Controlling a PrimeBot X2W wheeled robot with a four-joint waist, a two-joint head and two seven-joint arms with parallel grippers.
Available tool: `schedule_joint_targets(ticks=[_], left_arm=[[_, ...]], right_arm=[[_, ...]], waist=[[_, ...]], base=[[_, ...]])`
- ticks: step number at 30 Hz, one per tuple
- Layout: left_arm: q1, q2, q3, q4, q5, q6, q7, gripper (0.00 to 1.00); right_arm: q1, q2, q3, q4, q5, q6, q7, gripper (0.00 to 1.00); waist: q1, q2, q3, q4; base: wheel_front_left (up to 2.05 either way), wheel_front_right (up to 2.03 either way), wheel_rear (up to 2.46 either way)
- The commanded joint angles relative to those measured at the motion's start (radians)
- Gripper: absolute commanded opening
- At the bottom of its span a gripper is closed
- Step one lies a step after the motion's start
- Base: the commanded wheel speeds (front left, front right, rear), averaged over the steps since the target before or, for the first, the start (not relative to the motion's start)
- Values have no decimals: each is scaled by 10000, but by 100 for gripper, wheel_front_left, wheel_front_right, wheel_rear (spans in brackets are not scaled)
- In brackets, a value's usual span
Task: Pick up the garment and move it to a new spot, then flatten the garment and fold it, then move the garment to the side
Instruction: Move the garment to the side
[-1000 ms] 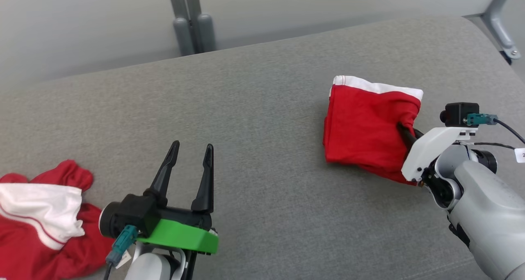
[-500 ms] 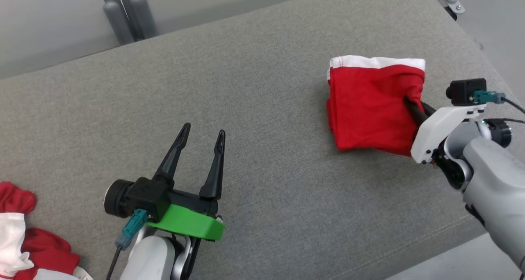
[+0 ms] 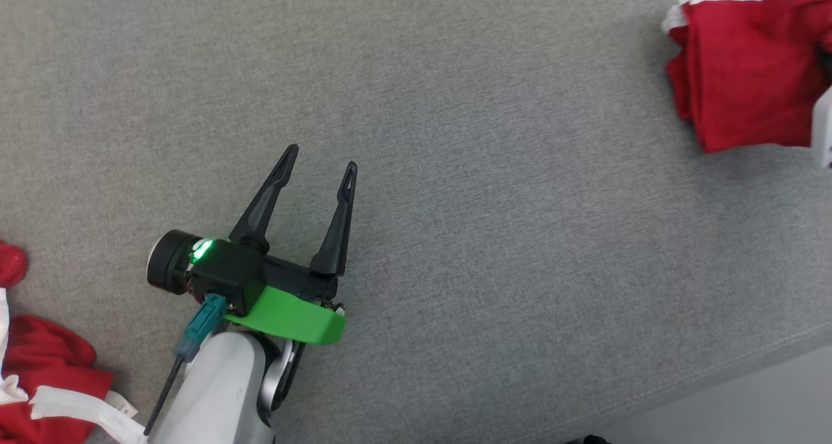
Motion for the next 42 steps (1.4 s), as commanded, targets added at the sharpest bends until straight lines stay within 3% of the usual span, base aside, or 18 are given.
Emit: schedule_joint_targets(ticks=[1, 4, 5, 6, 7, 8, 16, 21, 25, 32, 42], left_arm=[[-221, 43, -13, -30, 27, -12, -22, 100], [-300, 44, -26, -11, 2, 29, -32, 100], [-303, 46, 1, -2, -24, 61, -38, 100], [-300, 41, 9, -1, -51, 66, -44, 100], [-298, 39, 15, 1, -81, 67, -50, 100], [-307, 33, 15, 18, -104, 66, -55, 100], [-288, -64, 86, 168, -224, 89, -71, 100], [19, -134, 292, 180, -329, 150, -73, 100], [363, -200, 664, 83, -480, 226, -74, 100], [1098, -280, 1597, -167, -654, 369, -74, 100], [2152, -354, 2517, -100, -545, 401, -64, 100]], right_arm=[[-292, -241, 43, 307, -191, -13, -44, 0], [-617, -332, 79, 1020, -444, -12, -101, 0], [-762, -361, 34, 1267, -527, -12, -186, 32], [-869, -416, -2, 1467, -601, -13, -277, 43], [-967, -436, -43, 1663, -680, -13, -404, 86], [-1025, -426, -86, 1812, -744, -13, -507, 100], [-1419, -388, -751, 2439, -1441, -13, -1391, 100], [-1371, 52, -1532, 2421, -1721, -13, -1673, 100], [-833, 259, -2547, 914, -2021, -13, -1672, 100], [1491, 1006, -4586, -2154, -2565, -12, -1675, 100], [4798, 2113, -5668, -5258, -2518, -12, -1677, 100]], waist=[[0, -1, 764, 604], [0, -1, 919, 847], [0, -1, 939, 902], [0, -1, 953, 948], [0, -1, 966, 992], [0, -1, 965, 1031], [0, -1, 570, 1155], [0, -1, -166, 1124], [0, -1, -966, 1108], [0, -1, -2412, 1211], [0, -1, -3776, 1358]], base=[[0, 0, 0], [0, 0, 0], [0, 0, 0], [0, 0, 0], [0, 0, 0], [0, 0, 0], [0, 0, 0], [0, 0, 0], [0, 0, 0], [0, 0, 0], [0, 0, 0]])
